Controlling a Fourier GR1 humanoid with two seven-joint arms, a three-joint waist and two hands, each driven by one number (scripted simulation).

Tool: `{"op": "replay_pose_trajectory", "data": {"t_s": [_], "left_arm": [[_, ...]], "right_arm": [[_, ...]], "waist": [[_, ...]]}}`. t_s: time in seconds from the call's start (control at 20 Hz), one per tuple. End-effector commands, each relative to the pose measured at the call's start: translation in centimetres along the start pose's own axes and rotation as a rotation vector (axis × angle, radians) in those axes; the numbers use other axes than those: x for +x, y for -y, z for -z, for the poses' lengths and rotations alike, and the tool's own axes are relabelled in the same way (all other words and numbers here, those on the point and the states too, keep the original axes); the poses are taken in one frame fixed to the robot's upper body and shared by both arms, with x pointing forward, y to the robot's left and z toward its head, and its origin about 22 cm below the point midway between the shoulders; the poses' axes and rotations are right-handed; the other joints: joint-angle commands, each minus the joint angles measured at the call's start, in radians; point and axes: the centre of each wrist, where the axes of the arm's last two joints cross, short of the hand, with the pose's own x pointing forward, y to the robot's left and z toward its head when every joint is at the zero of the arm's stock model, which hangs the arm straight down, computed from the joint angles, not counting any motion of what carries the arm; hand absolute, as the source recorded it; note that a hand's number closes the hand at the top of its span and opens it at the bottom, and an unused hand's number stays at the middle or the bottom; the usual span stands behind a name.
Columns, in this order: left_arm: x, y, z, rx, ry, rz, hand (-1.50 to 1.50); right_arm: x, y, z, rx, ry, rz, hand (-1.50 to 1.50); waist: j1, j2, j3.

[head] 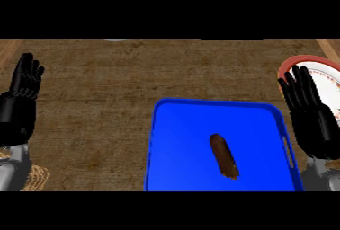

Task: Pick the sweet potato from the tray and place it in the plate

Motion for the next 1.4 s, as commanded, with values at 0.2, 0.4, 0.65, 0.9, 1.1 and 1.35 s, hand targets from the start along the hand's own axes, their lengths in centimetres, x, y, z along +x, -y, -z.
{"op": "replay_pose_trajectory", "data": {"t_s": [0.2, 0.4, 0.65, 0.9, 1.1, 1.35], "left_arm": [[-5.7, 3.2, -5.2, -0.138, -0.462, -0.103, 0.0], [-5.2, 4.7, -5.5, -0.202, -0.582, -0.174, 0.0], [-5.6, 5.9, -7.2, -0.232, -0.669, -0.21, 0.0], [-5.0, 5.7, -6.9, -0.213, -0.683, -0.215, 0.0], [-3.7, 6.1, -6.6, -0.228, -0.681, -0.205, 0.0], [-3.3, 6.3, -6.9, -0.234, -0.68, -0.216, 0.0]], "right_arm": [[8.1, -2.3, 4.6, 0.324, 0.188, -0.467, 1.5], [11.4, 1.2, 5.5, 0.156, 0.279, -0.914, 1.5], [9.6, -1.3, 4.5, 0.188, 0.317, -0.845, -1.5], [10.4, -2.1, 3.7, 0.267, 0.295, -0.935, -1.5], [11.1, -2.1, 3.1, 0.398, 0.157, -1.158, -1.5], [11.1, -3.4, 2.0, 0.554, -0.016, -1.353, -1.5]], "waist": [[0.046, 0.009, 0.006], [0.002, 0.003, 0.007], [0.017, -0.002, 0.019], [0.001, -0.007, 0.018], [0.0, -0.012, 0.013], [0.01, -0.01, 0.01]]}}
